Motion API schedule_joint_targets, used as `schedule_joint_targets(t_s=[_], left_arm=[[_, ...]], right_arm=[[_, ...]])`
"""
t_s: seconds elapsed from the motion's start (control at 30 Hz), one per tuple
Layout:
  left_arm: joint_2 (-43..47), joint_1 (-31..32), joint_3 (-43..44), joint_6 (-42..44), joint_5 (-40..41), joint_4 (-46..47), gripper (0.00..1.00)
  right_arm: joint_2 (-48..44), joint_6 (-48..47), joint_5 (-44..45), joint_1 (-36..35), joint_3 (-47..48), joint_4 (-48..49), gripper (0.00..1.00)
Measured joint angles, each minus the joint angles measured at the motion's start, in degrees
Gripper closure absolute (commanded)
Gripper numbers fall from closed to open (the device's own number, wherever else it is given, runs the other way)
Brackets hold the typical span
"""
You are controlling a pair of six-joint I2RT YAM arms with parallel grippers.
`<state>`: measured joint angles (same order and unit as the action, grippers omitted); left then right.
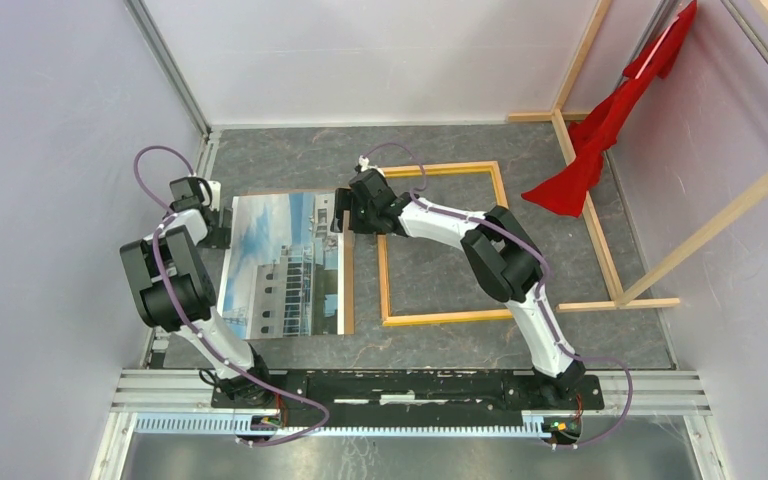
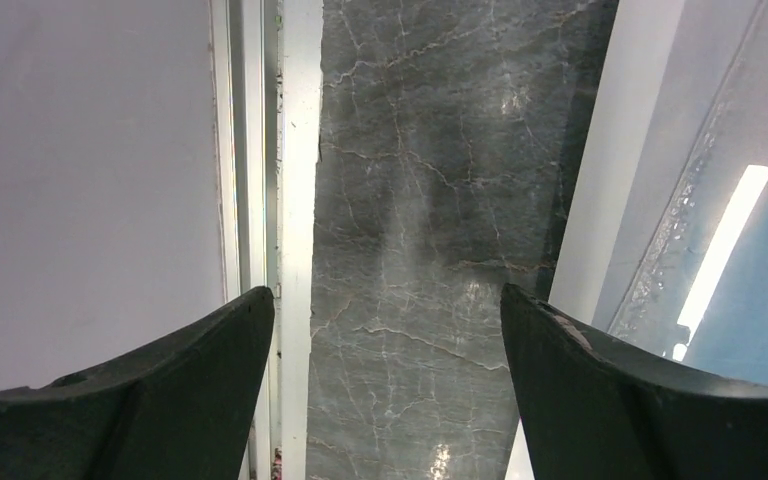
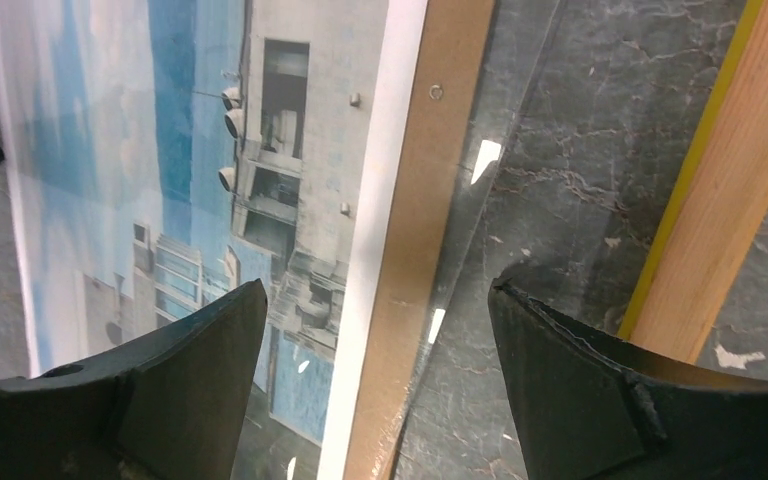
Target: Put the photo into the frame
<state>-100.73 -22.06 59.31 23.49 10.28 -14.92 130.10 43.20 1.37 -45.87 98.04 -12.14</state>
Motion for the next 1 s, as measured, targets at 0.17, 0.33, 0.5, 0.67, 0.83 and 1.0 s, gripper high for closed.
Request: schedule_joint_targets(t_s=[0.17,0.33,0.5,0.67,0.83,1.0], left_arm=[[0.3,0.3,-1.2,0.0,-0.1,2.2,0.12],[0.9,0.6,-2.5,0.0,-0.1,4.0,0.13],[1.1,0.7,-3.2,0.0,-0.1,5.2,0.14],[1.4,0.9,-3.9,0.0,-0.1,6.0,0.16],[1.6,1.3,-4.5,0.1,0.2,6.7,0.17],[1.7,1.8,-4.7,0.2,0.8,7.1,0.18]], right_arm=[[1.1,2.6,-2.4,0.6,0.4,3.1,0.13],[1.9,5.5,-4.7,1.0,0.4,5.7,0.15],[2.1,6.9,-5.9,1.0,0.4,6.8,0.18],[1.9,8.3,-7.1,1.1,-1.9,10.6,0.19],[1.0,9.0,-7.5,1.2,-4.8,14.7,0.2],[0.5,8.8,-7.9,1.1,-5.9,15.9,0.21]])
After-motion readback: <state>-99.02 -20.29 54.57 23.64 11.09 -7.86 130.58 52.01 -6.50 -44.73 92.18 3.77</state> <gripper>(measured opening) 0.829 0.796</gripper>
